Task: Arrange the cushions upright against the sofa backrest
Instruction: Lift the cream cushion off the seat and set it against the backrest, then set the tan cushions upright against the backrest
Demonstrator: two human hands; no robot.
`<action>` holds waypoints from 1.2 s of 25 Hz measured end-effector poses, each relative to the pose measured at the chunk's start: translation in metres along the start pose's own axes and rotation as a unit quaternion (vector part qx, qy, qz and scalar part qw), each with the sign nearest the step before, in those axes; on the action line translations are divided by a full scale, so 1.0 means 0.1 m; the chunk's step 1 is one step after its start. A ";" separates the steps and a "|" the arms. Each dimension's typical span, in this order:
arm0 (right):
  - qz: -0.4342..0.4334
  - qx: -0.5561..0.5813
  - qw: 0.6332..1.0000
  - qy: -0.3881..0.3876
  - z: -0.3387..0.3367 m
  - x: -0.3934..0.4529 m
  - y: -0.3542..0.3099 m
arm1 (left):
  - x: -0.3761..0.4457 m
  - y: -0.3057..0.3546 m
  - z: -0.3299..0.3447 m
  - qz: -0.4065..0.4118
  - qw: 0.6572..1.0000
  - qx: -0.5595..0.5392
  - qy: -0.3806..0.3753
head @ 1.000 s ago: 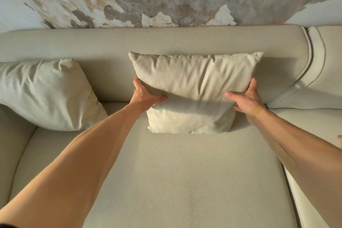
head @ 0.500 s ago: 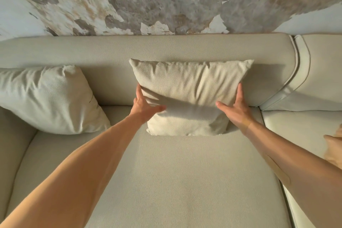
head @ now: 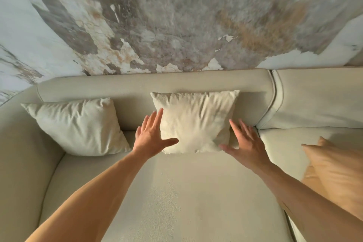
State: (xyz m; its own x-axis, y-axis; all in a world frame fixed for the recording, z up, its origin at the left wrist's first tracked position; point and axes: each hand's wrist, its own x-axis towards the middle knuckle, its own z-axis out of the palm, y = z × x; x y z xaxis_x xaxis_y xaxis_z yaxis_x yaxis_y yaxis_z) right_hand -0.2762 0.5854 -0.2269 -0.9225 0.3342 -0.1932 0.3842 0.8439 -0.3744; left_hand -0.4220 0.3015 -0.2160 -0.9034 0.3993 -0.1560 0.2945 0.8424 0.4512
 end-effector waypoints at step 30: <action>0.375 0.054 0.915 0.139 -2.46 -4.49 4.44 | -1.77 5.20 1.72 0.211 0.972 0.033 -0.100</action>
State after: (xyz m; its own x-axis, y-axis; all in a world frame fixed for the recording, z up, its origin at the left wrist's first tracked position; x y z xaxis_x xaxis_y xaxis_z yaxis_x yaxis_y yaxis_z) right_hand 0.2994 0.9131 -0.0835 -0.3662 0.9089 -0.1996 0.9005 0.2920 -0.3223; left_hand -0.0556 0.7310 -0.1047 -0.6220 0.7705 -0.1395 0.6505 0.6076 0.4557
